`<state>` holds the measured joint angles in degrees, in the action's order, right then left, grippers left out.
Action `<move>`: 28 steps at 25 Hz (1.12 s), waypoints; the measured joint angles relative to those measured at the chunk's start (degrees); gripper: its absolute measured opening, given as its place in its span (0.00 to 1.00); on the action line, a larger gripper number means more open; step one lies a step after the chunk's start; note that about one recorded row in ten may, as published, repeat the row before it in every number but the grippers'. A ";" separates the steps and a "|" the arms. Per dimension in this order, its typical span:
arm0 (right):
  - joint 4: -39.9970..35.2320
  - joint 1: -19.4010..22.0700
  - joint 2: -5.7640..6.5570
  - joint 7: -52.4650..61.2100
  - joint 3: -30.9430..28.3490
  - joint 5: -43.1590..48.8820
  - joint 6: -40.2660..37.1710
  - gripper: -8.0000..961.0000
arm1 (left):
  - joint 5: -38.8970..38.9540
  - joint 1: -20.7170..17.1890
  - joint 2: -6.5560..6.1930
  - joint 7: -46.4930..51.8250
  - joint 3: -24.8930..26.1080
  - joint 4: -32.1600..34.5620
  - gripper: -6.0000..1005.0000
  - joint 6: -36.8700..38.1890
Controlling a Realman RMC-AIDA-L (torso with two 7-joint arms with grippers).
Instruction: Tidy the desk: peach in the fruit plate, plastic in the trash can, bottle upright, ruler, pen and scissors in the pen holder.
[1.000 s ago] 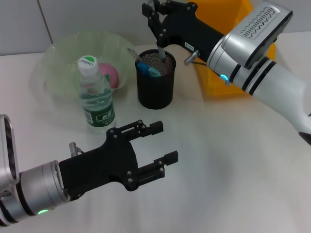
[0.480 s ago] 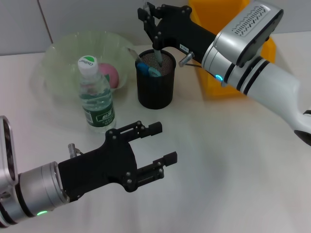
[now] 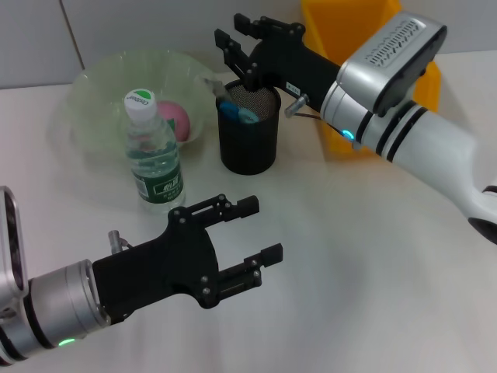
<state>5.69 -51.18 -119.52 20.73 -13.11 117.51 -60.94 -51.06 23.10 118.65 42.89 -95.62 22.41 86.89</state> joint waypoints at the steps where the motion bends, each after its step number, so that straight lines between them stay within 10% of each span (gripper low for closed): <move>1: 0.07 0.40 0.00 0.00 -0.11 0.00 -0.83 0.23 | 0.00 -0.09 -0.01 0.00 0.00 0.00 0.65 0.03; 11: -2.98 11.81 0.69 8.90 -0.14 -0.18 -26.62 0.73 | -0.25 -0.51 -0.36 -0.01 -0.01 0.00 0.65 0.31; 17: -22.36 24.92 0.82 24.66 11.00 1.63 -47.55 0.88 | -0.47 -0.51 -0.57 0.05 0.15 -0.04 0.65 -0.30; 22: -35.31 33.85 0.97 29.87 27.47 2.02 -50.16 0.88 | -1.62 0.71 -1.15 4.78 -0.02 -0.80 0.65 -3.24; 28: -39.20 36.80 1.94 37.63 33.50 5.49 -49.82 0.88 | -12.54 3.89 -2.48 15.30 1.71 -0.87 0.65 -5.57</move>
<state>-33.52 -14.38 -117.58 58.36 20.39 123.00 -110.76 -63.61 26.99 116.17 58.20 -93.90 21.54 81.32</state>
